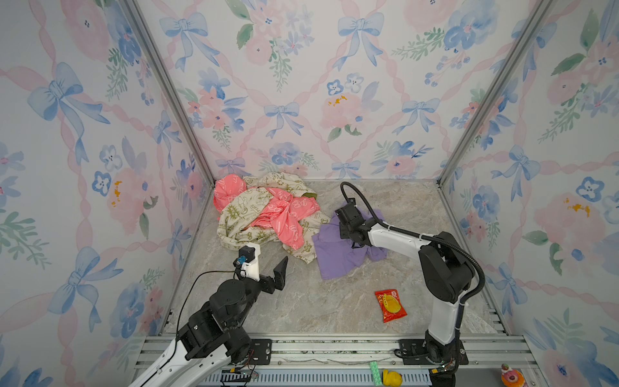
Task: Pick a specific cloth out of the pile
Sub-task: 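Carry the purple cloth with the right gripper to the far corner and release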
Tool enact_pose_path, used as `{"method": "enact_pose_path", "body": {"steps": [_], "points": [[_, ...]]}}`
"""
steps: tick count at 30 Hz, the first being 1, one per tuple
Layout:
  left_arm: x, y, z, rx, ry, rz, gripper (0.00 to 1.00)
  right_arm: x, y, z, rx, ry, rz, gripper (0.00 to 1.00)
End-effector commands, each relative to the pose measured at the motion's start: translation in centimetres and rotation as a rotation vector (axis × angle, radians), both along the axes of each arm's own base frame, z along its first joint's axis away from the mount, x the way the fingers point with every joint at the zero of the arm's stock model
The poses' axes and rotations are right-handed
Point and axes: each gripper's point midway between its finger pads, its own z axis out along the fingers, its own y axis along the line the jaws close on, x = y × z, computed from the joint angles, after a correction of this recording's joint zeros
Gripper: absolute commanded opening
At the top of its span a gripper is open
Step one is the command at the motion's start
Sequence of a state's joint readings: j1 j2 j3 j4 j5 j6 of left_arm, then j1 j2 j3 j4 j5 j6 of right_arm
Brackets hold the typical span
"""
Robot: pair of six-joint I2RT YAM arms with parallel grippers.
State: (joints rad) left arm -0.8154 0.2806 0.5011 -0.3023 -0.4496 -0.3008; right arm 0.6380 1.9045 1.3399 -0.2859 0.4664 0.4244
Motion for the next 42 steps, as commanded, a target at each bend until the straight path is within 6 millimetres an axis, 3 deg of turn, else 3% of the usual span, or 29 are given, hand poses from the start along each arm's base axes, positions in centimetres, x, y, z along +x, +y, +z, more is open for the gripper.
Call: {"method": "enact_pose_path", "body": {"steps": [1,15,27,31,38,42], "points": [[0.1,0.3,-0.1,-0.009,0.007,0.018,0.98,0.7,-1.7,4.5,0.033,-0.086,-0.025,0.07],[0.2,0.2,-0.3,0.0,0.015,0.023,0.98,2.9,-11.2,18.7,0.216,-0.447,-0.163,0.01],[0.3,0.3,-0.5,0.006,0.02,0.029,0.98,6.2,-17.8,26.4,0.223,-0.6,-0.236,0.03],[0.4,0.3,-0.5,0.007,0.023,0.031,0.98,7.4,-19.4,27.0,0.216,-0.618,-0.255,0.04],[0.4,0.3,-0.4,0.005,0.02,0.032,0.98,8.9,-21.7,25.6,0.159,-0.576,-0.287,0.07],[0.4,0.2,-0.5,0.006,0.021,0.029,0.98,9.4,-22.4,22.4,0.097,-0.499,-0.299,0.09]]}}
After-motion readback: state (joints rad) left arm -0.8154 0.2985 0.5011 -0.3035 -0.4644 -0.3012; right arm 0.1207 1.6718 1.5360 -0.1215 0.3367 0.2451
